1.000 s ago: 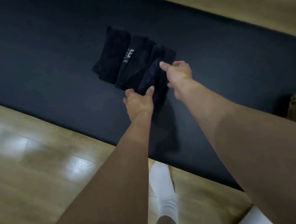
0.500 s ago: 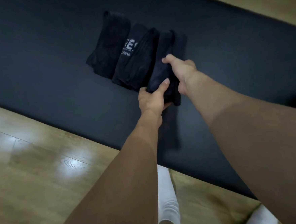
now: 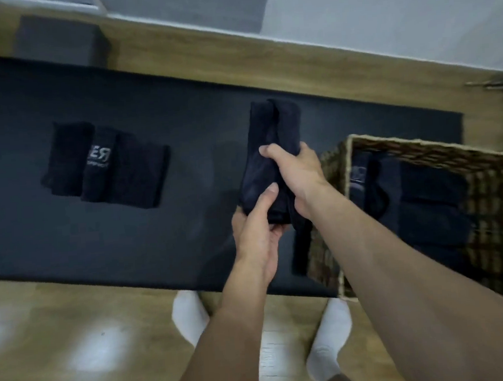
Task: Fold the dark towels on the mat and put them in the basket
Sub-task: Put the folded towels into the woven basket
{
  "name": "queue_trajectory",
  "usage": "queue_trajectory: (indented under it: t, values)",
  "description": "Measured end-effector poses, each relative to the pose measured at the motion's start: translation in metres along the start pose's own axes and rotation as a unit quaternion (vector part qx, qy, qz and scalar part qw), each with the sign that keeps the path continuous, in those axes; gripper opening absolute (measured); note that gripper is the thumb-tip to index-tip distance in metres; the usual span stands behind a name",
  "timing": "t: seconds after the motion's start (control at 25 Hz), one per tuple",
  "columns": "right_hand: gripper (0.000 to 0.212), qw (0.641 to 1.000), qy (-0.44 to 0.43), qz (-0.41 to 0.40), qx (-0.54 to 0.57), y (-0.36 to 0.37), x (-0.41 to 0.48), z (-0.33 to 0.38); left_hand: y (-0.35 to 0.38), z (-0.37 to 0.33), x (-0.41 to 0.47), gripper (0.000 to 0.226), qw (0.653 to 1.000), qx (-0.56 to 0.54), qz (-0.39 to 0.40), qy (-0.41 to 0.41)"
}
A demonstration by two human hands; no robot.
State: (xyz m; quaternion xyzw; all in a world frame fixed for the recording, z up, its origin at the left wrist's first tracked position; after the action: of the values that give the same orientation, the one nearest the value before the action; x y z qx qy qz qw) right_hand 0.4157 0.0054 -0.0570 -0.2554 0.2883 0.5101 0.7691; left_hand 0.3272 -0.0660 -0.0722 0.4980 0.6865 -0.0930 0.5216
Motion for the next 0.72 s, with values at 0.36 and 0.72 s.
queue_trajectory:
  t: [0.36, 0.72]
  values:
    - [0.030, 0.993, -0.015, -0.115, -0.001, -0.273, 0.008, 0.002, 0.164, 0.198, -0.052, 0.047, 0.990, -0.005, 0.029, -0.136]
    - [0.028, 0.995, 0.005, -0.089, -0.033, -0.334, 0.111, -0.068, 0.186, 0.303, 0.018, 0.051, 0.975, -0.031, -0.075, -0.207]
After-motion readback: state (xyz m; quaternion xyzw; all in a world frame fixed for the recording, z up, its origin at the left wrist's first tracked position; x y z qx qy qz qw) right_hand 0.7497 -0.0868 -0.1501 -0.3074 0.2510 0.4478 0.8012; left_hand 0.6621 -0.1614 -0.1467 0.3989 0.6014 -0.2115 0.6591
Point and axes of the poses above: each hand's wrist, its own x-axis towards the middle knuckle, its own y-axis out of the palm, z = x × y, the point moved 4 cm from there along x, towards the middle knuckle, and after that the axes turned 4 degrees about x, right-handed, at the moved point
